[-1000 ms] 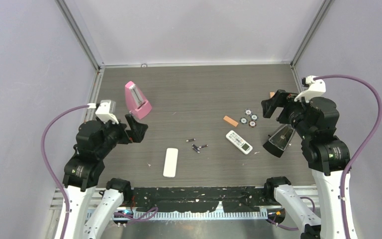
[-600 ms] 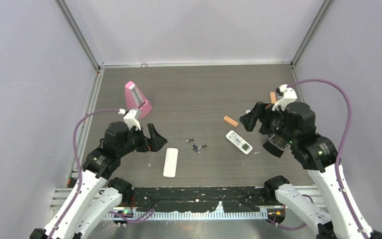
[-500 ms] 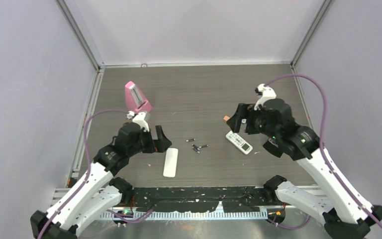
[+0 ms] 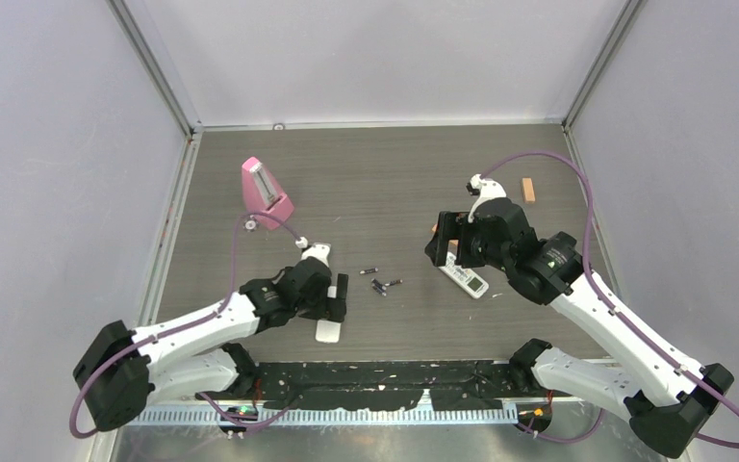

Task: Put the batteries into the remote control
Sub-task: Pick up the remote control from the center of the board.

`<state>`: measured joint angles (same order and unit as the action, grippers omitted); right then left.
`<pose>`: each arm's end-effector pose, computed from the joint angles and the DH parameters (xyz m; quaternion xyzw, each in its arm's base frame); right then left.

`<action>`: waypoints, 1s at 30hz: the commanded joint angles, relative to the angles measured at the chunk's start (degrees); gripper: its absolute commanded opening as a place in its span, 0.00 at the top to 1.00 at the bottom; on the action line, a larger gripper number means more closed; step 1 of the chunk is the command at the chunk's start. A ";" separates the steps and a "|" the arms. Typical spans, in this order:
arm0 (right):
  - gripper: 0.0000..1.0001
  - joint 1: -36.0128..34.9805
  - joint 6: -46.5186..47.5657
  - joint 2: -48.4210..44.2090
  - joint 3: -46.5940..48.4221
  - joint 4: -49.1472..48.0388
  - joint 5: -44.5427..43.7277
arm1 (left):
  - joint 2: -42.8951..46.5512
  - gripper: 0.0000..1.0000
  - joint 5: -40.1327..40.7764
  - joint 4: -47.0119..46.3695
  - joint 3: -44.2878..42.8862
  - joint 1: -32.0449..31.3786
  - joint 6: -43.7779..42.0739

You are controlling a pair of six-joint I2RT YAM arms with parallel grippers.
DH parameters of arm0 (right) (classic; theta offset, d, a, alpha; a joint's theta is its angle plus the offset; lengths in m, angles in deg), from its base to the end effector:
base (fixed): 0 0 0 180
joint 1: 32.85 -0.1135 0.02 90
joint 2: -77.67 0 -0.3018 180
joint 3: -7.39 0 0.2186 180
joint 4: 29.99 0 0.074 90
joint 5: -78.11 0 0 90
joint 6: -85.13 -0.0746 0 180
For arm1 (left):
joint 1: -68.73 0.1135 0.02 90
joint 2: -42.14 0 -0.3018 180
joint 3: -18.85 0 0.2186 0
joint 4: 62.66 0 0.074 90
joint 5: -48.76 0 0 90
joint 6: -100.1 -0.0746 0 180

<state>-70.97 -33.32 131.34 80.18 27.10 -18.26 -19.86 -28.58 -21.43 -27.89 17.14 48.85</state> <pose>0.1345 0.0951 0.3371 -0.0513 0.8962 0.1986 0.3935 0.1186 -0.1232 0.2000 0.0748 0.9493 -0.1288 0.2769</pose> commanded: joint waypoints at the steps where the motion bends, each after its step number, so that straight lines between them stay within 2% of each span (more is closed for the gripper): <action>1: 0.09 -0.23 -0.48 -0.43 -0.42 -2.63 -1.40 | -4.41 0.00 7.46 -2.43 -3.68 -4.20 1.24; 3: 0.09 -0.27 -0.87 -0.67 -0.84 -2.80 -1.36 | -7.55 0.03 8.32 -1.06 -5.00 -5.44 1.25; 8: 0.08 -0.28 -1.85 -1.50 -1.88 -3.20 -0.33 | -13.41 0.17 10.22 1.74 -7.58 -7.65 1.80; 15: 0.08 -0.27 -2.45 -2.39 -2.49 -3.02 0.11 | -13.70 0.33 9.84 0.04 -5.64 -7.77 3.44; 23: 0.08 -0.27 -2.75 -1.81 -2.89 -3.32 2.29 | -12.53 0.66 9.51 -3.61 -4.42 -7.81 0.07; 27: 0.08 -0.23 -3.13 -1.83 -3.40 -4.53 4.93 | -9.43 0.81 10.33 -4.69 -4.80 -7.75 -5.41; 30: 0.08 -0.22 -3.23 -1.48 -4.64 -7.28 10.49 | -5.18 0.91 9.62 -7.13 -4.59 -7.82 -11.50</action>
<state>-71.00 -35.51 129.89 76.53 25.27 -14.24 -30.94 -20.56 -22.50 -32.37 9.53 45.37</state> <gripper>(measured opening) 0.919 0.549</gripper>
